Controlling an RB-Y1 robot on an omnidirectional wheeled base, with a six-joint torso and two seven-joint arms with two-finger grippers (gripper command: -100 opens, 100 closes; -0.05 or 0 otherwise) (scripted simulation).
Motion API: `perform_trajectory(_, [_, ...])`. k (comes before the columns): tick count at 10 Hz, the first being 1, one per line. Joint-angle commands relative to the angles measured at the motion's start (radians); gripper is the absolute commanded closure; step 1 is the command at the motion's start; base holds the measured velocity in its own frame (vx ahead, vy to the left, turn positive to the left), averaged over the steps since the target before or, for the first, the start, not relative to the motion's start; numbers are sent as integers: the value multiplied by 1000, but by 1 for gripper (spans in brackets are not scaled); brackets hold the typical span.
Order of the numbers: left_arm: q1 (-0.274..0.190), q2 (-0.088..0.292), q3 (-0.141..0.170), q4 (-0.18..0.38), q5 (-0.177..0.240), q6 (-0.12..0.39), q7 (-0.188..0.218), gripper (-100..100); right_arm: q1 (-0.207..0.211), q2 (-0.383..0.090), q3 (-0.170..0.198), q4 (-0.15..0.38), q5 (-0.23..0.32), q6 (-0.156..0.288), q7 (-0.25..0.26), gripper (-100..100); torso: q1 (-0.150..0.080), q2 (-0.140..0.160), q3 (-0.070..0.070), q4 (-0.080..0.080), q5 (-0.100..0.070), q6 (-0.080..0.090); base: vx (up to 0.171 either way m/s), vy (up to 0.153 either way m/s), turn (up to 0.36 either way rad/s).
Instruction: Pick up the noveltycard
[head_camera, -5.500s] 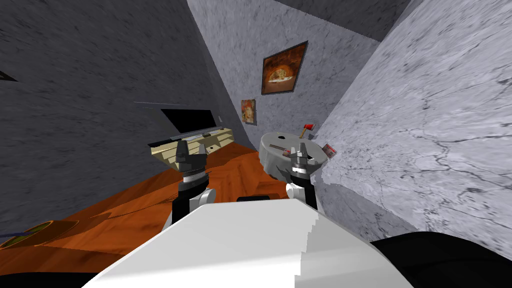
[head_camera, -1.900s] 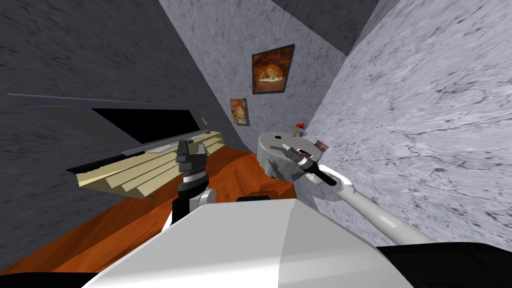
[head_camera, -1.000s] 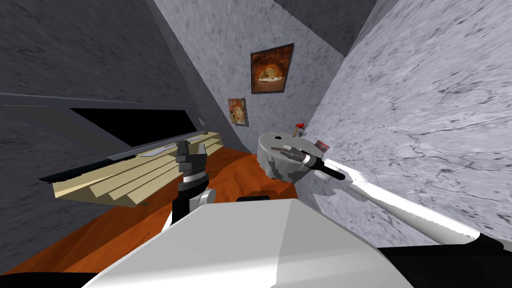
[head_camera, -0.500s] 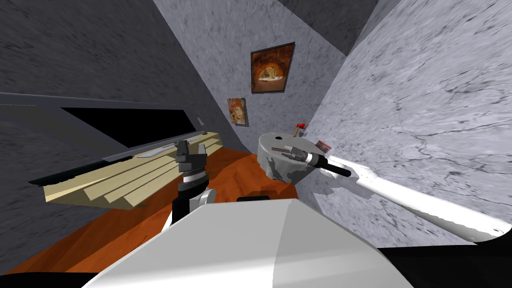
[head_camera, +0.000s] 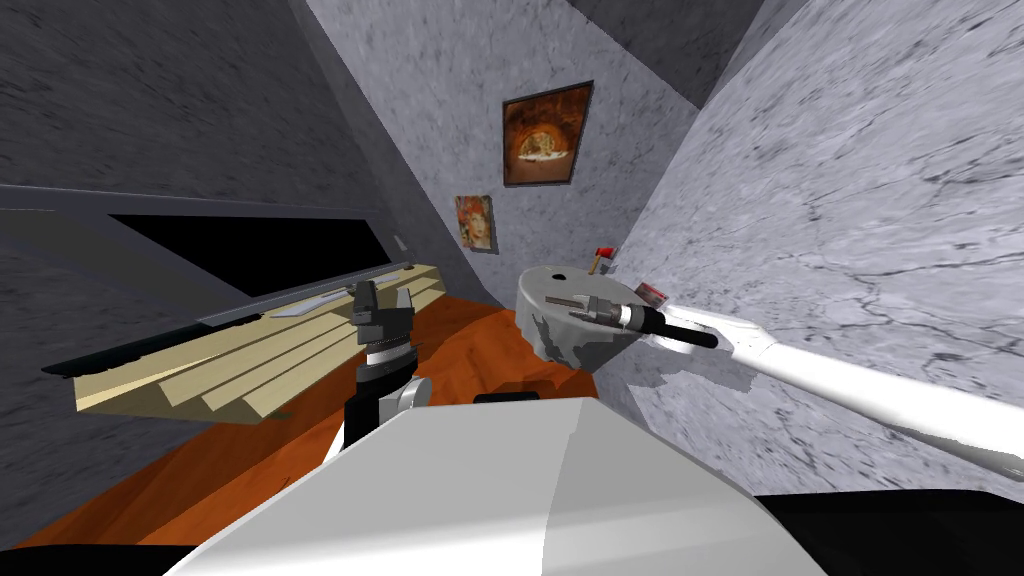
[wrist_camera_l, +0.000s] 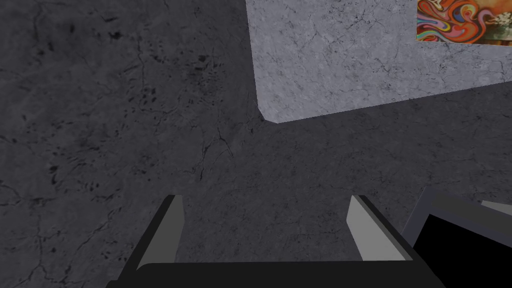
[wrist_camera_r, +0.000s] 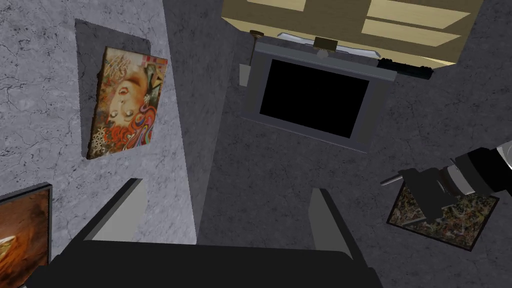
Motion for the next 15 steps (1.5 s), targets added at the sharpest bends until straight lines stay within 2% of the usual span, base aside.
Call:
perform_trajectory(1, [0, 0, 0, 0, 0, 0, 0, 0, 9, -50, 3, 14, 5, -13, 1, -100, 0, 0, 0, 0, 0, 0, 37, 9, 3])
perform_trajectory(2, [0, 0, 0, 0, 0, 0, 0, 0, 17, -79, 21, 46, 23, -34, 2, -100, 0, 0, 0, 0, 0, 0, 54, 9, 20])
perform_trajectory(4, [0, 0, 0, 0, 0, 0, 0, 0, 17, -122, 21, 46, 23, -34, 2, -100, 0, -1, -1, 0, 0, 0, 35, 13, 5])
perform_trajectory(5, [0, 0, 0, 0, 0, 0, 0, 0, 29, -161, 40, 77, 41, -56, 1, -100, 0, 0, 0, 0, 0, 0, 40, 14, 32])
perform_trajectory(6, [0, 0, 0, 0, 0, 0, 0, 0, 29, -185, 40, 77, 41, -56, 1, -100, 0, 0, 0, 0, 0, 0, 40, 8, 13])
perform_trajectory(9, [0, 0, 0, 0, 0, 0, 0, 0, 57, -283, 80, 138, 80, -99, -5, -100, 0, 0, 0, 0, 0, 0, 42, 5, 34])
perform_trajectory(11, [0, 0, 0, 0, 0, 0, 0, 0, 57, -302, 80, 138, 80, -99, -5, -100, 0, 0, 0, 0, 0, 0, 29, 4, 12])
perform_trajectory(12, [0, 0, 0, 0, 0, 0, 0, 0, 74, -347, 101, 167, 100, -121, -10, -100, 0, 1, 0, 0, 0, 0, 33, 3, 48])
perform_trajectory(13, [0, 0, 0, 0, 0, 0, 0, 0, 74, -354, 101, 167, 100, -121, -10, -100, -1, 0, 0, 0, 0, 0, 33, 0, 28])
perform_trajectory(14, [0, 0, 0, 0, 0, 0, 0, 0, 91, -380, 122, 196, 120, -142, -15, -100, -1, 0, 0, 0, 0, 0, 36, -2, 68])
perform_trajectory(15, [0, 0, 0, 0, 0, 0, 0, 0, 91, -382, 122, 196, 120, -142, -15, -100, -1, 0, 0, 0, -1, 0, 37, -2, 25])
